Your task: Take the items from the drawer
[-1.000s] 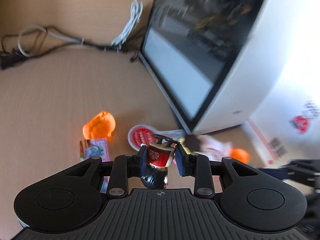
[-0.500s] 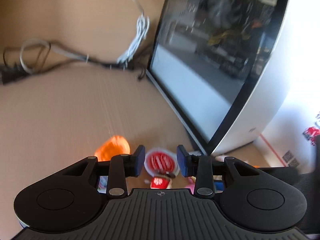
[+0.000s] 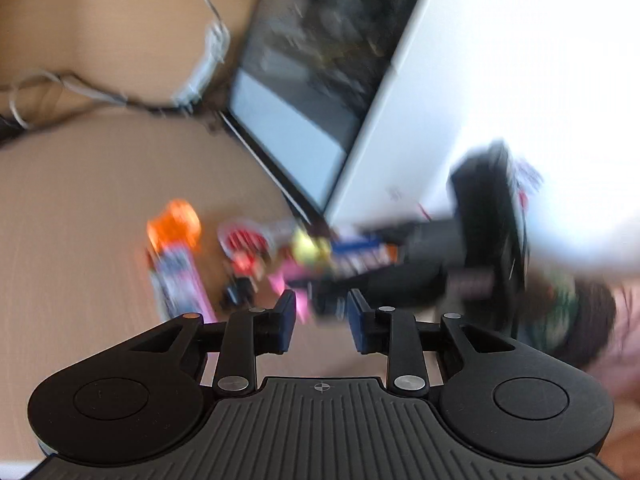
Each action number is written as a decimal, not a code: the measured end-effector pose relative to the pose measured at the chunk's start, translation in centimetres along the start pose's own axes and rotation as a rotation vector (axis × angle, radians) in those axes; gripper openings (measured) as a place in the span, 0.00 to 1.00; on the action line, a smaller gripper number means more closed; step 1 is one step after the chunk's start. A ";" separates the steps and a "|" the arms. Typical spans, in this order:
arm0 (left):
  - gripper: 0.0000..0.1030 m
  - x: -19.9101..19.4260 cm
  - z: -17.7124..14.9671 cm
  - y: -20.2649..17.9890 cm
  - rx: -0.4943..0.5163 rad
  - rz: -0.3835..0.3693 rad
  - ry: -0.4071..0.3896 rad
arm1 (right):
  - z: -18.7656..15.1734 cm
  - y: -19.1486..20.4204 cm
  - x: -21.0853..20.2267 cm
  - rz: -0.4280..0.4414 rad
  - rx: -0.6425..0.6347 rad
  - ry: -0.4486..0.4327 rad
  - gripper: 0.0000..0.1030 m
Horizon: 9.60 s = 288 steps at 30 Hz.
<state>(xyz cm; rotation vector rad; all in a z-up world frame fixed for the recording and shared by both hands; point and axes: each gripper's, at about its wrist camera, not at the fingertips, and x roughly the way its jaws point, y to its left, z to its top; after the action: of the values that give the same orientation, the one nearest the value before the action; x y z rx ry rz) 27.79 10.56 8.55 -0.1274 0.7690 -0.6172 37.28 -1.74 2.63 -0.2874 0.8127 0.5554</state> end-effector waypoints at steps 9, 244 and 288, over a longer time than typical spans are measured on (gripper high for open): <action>0.31 2.9 -5.7 -3.6 0.158 -0.052 0.327 | -3.4 -3.2 -6.4 0.025 0.153 -0.023 0.70; 0.39 1.3 -23.6 -12.7 -0.119 0.506 0.026 | -28.9 2.8 -12.9 -0.256 0.256 -0.020 0.68; 0.31 7.6 -14.7 -4.1 -0.201 0.637 -0.116 | -19.0 -1.7 -1.2 -0.291 0.247 -0.110 0.70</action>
<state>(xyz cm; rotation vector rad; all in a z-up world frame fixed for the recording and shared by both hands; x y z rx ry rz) 20.02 4.53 -5.34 -0.0938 0.7074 0.0724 26.12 -12.00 -8.96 -0.1427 0.7085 0.1931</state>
